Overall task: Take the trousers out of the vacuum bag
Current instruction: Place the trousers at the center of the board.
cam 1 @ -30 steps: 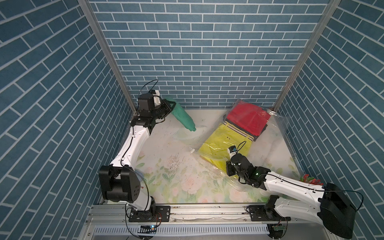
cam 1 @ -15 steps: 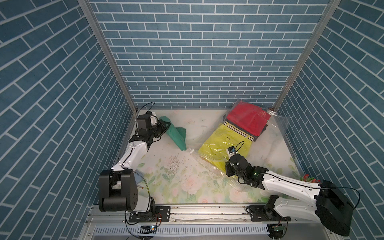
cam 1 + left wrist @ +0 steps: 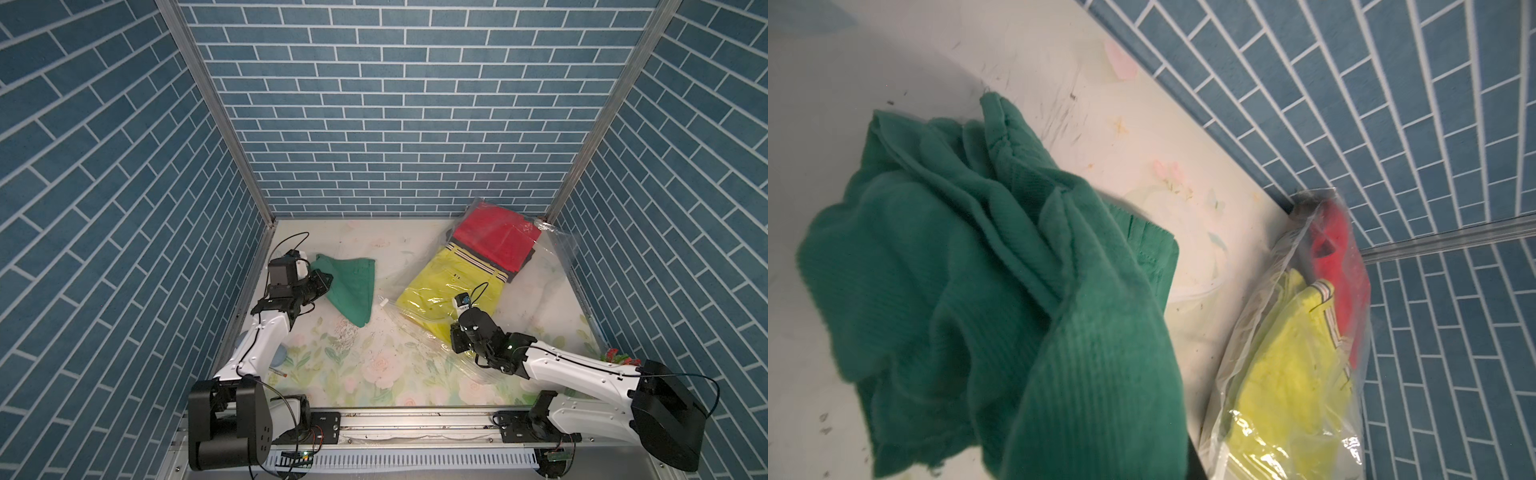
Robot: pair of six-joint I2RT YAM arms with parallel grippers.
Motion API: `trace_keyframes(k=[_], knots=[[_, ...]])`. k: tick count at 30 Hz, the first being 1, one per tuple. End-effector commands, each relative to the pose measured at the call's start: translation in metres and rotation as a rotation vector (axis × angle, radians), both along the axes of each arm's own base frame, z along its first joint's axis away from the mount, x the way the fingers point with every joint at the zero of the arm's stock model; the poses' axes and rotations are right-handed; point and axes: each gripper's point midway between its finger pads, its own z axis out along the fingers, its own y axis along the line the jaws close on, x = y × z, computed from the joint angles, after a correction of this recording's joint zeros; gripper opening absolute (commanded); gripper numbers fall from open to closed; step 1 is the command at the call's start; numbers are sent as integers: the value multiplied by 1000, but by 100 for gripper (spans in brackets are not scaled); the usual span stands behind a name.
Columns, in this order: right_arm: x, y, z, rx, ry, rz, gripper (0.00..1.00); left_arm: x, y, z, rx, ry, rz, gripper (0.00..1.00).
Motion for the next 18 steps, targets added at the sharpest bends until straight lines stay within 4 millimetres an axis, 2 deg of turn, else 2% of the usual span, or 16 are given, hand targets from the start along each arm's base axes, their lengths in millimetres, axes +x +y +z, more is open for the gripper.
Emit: trace_keyframes(k=[1, 4, 7, 8, 11, 13, 15, 18], knots=[[4, 3, 6, 9, 5, -13, 0, -18, 3, -15, 47, 40, -16, 11], [2, 7, 6, 9, 15, 13, 0, -34, 9, -33, 68, 124, 24, 24], [-5, 15, 8, 29, 37, 72, 0, -46, 16, -41, 91, 165, 63, 33], [-8, 17, 9, 35, 48, 94, 3, -49, 18, -43, 99, 175, 74, 37], [-21, 25, 12, 51, 97, 164, 29, -57, 23, -45, 115, 203, 96, 51], [-28, 27, 19, 73, 111, 191, 44, -62, 27, -45, 135, 217, 117, 64], [-34, 30, 26, 98, 117, 213, 56, -65, 32, -41, 152, 213, 139, 76], [-44, 38, 43, 132, 115, 254, 69, -67, 37, -24, 174, 199, 162, 95]])
